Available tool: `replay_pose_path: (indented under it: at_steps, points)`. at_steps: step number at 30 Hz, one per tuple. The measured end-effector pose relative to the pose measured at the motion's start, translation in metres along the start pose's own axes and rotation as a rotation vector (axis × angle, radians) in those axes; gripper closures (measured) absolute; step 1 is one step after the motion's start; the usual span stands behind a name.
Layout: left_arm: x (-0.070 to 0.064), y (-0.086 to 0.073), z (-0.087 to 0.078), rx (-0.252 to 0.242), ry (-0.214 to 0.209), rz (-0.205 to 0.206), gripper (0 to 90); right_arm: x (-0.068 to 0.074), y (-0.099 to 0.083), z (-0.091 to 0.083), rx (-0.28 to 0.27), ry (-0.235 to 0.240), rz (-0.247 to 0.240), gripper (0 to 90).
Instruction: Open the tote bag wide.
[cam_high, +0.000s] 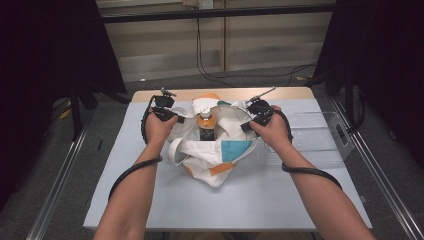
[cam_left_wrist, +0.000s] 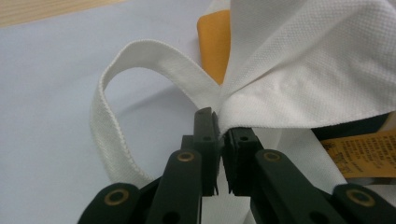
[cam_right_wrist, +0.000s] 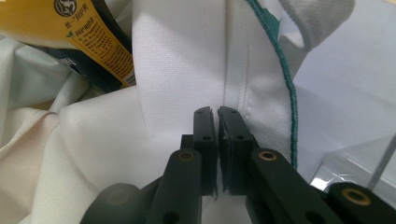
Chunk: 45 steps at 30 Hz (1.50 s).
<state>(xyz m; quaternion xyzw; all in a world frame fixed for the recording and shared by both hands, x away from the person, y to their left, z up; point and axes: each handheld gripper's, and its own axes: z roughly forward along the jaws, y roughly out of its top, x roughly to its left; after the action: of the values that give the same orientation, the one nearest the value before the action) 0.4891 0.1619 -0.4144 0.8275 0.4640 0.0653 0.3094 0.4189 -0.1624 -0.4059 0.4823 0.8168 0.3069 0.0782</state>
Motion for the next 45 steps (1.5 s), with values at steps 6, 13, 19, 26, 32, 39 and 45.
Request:
replay_pose_path:
  at_steps: [6, 13, 19, 26, 32, 39, 45]
  points:
    - [-0.001, 0.001, 0.003, 0.013, 0.003, 0.010, 84.7, 0.000, 0.000, 0.003, 0.007, -0.005, 0.000, 86.6]
    - [-0.002, -0.003, 0.008, 0.016, 0.010, 0.008, 84.7, 0.002, 0.000, 0.006, 0.019, -0.012, -0.013, 86.6]
    - [-0.004, -0.006, 0.010, 0.026, 0.001, -0.001, 84.9, 0.004, -0.002, 0.010, 0.029, -0.025, -0.020, 86.5]
    - [-0.006, -0.008, 0.008, 0.018, 0.005, 0.002, 84.8, 0.005, -0.004, 0.012, 0.039, -0.032, -0.023, 86.4]
    - [-0.007, -0.006, -0.001, 0.006, 0.002, -0.002, 81.1, 0.007, -0.004, 0.010, 0.025, -0.030, -0.020, 82.2]
    - [-0.009, -0.004, -0.018, -0.019, 0.009, 0.007, 73.1, 0.010, -0.003, 0.004, 0.006, -0.027, -0.006, 77.1]
    - [-0.013, -0.003, -0.031, -0.041, 0.014, 0.008, 62.6, 0.013, -0.002, -0.001, 0.005, -0.034, -0.022, 73.2]
